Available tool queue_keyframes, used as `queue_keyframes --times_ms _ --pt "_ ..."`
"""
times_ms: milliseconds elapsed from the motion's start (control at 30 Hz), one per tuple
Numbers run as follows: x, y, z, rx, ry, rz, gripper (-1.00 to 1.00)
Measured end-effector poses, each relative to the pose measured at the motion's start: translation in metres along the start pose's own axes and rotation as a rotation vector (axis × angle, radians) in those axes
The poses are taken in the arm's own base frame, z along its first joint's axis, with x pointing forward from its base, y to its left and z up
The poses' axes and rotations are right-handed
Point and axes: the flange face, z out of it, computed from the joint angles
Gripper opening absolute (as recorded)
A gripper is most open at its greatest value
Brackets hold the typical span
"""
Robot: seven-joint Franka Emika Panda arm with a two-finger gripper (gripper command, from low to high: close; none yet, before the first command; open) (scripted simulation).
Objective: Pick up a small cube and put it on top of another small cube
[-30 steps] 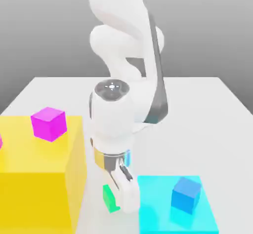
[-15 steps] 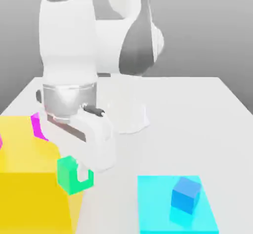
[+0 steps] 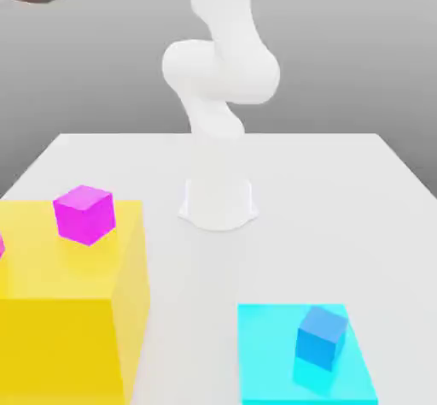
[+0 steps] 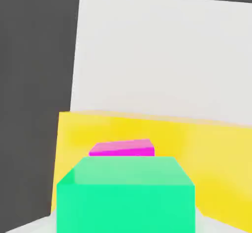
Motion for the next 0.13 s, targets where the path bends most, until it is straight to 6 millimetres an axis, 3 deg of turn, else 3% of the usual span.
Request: queue_keyframes --times_ms 33,133 --pt "-0.0043 0.0011 0.0082 0.000 0.000 -0.007 1.00" --pt "-0.0130 0.0022 0.0083 0.000 0.000 -0.024 1.00"
